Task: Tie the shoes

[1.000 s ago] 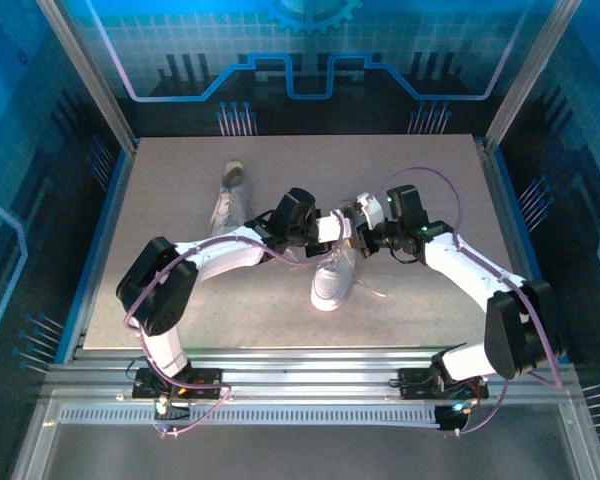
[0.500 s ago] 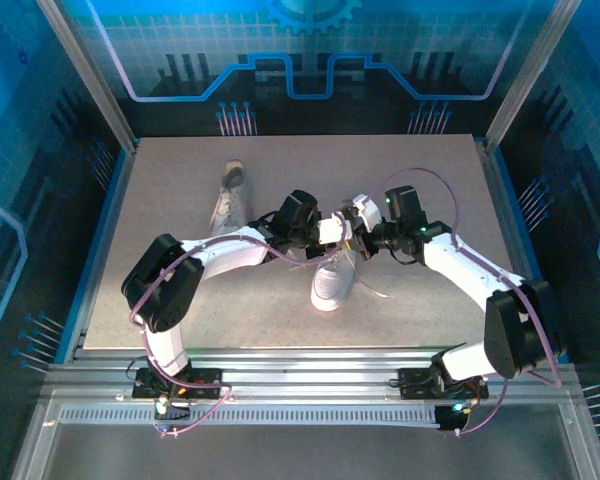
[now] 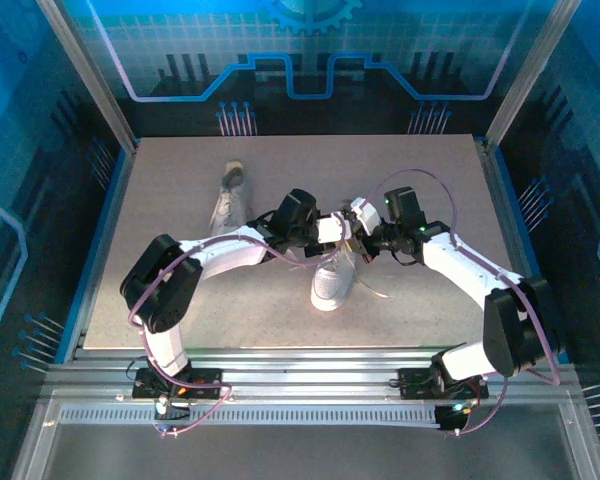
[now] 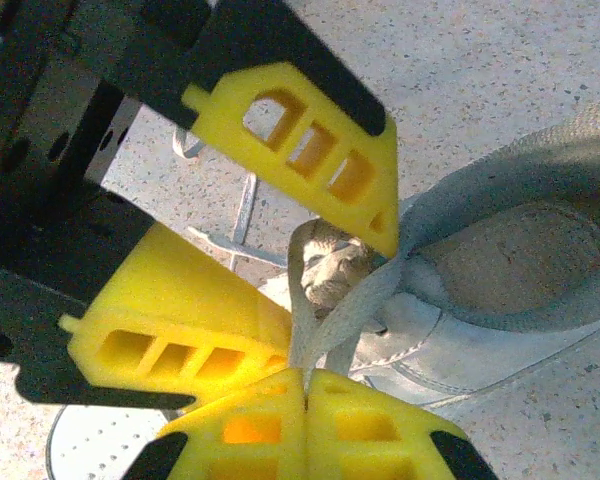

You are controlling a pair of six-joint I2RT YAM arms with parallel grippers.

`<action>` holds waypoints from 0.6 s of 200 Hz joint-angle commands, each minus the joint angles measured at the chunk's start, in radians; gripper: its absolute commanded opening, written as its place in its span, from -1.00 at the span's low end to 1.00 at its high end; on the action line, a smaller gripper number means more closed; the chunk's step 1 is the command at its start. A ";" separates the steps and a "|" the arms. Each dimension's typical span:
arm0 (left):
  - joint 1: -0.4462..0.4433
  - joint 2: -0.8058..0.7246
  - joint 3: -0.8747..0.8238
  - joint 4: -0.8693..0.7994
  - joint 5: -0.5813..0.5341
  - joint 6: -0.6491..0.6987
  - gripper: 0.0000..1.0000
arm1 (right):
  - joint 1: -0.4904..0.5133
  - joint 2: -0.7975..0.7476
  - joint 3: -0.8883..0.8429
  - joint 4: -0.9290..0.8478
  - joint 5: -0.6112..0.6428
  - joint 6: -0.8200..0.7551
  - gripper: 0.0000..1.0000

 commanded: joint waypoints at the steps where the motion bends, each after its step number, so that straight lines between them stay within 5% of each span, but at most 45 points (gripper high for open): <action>1: 0.023 -0.040 -0.009 -0.007 0.002 0.028 -0.16 | 0.001 0.002 0.029 -0.022 -0.016 -0.049 -1.00; 120: 0.052 0.007 0.089 -0.136 0.133 0.094 -0.06 | -0.029 0.003 0.058 -0.046 -0.099 -0.153 -1.00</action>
